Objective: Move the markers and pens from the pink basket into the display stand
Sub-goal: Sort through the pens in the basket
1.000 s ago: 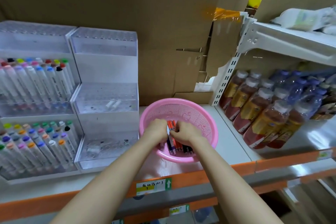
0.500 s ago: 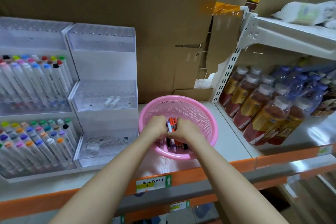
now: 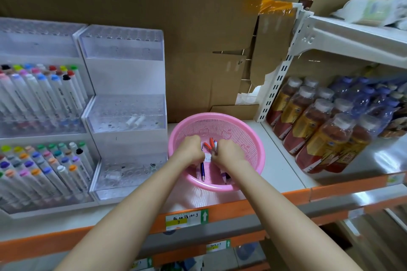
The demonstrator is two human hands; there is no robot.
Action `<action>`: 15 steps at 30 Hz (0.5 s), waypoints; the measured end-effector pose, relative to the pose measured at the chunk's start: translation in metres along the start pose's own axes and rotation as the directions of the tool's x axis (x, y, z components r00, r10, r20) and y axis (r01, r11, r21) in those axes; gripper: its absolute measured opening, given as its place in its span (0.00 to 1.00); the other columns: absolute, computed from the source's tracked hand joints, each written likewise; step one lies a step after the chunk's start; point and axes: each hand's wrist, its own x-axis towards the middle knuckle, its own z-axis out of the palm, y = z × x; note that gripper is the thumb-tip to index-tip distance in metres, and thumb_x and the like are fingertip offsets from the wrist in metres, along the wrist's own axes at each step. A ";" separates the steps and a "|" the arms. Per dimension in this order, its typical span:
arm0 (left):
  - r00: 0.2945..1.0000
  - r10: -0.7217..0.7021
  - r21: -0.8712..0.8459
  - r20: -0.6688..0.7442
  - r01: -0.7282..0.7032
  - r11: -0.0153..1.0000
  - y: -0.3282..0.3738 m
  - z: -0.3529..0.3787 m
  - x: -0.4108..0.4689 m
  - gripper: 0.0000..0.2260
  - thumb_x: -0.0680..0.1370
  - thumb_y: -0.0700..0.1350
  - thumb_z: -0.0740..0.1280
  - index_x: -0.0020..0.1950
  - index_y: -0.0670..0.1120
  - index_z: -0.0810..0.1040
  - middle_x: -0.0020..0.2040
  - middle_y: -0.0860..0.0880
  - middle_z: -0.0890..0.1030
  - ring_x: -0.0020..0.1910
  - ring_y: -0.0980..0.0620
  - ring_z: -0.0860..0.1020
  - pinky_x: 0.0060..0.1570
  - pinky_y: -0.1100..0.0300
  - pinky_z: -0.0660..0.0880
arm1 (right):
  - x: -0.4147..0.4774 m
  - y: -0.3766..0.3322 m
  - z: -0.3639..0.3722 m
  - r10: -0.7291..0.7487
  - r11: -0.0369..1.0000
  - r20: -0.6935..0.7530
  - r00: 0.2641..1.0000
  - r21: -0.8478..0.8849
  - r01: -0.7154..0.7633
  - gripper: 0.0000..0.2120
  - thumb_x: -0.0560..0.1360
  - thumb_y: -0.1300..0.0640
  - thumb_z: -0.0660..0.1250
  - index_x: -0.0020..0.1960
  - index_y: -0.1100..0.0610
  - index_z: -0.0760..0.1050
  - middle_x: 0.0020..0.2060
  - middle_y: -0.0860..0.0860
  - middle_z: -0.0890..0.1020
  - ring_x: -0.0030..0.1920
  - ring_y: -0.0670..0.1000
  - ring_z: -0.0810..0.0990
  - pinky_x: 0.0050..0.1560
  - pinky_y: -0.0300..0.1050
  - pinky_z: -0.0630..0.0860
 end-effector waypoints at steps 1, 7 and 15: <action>1.000 0.000 -0.022 -0.005 0.000 1.000 0.000 -0.001 0.001 0.06 0.71 0.40 0.68 0.44 0.43 0.73 0.43 0.43 0.79 0.40 0.47 0.76 0.33 0.58 0.68 | -0.001 0.001 -0.002 0.012 0.999 -0.007 1.000 0.029 -0.011 0.08 0.77 0.57 0.62 0.40 0.58 0.69 0.45 0.59 0.80 0.48 0.60 0.80 0.38 0.46 0.67; 1.000 0.019 -0.186 -0.005 -0.019 0.982 0.004 -0.008 -0.002 0.12 0.71 0.39 0.68 0.52 0.46 0.70 0.48 0.42 0.79 0.49 0.42 0.78 0.48 0.49 0.75 | 0.001 0.009 -0.003 0.162 0.934 0.027 0.986 0.319 -0.162 0.15 0.78 0.49 0.61 0.37 0.57 0.70 0.36 0.55 0.76 0.38 0.58 0.74 0.33 0.45 0.63; 0.986 0.117 -0.449 -0.121 -0.160 0.879 0.006 -0.016 -0.007 0.28 0.73 0.31 0.63 0.71 0.48 0.66 0.40 0.47 0.74 0.35 0.48 0.77 0.31 0.55 0.75 | 0.002 0.012 -0.008 0.007 0.812 0.076 0.997 0.581 -0.050 0.13 0.80 0.51 0.61 0.47 0.59 0.76 0.40 0.57 0.80 0.45 0.61 0.81 0.50 0.59 0.78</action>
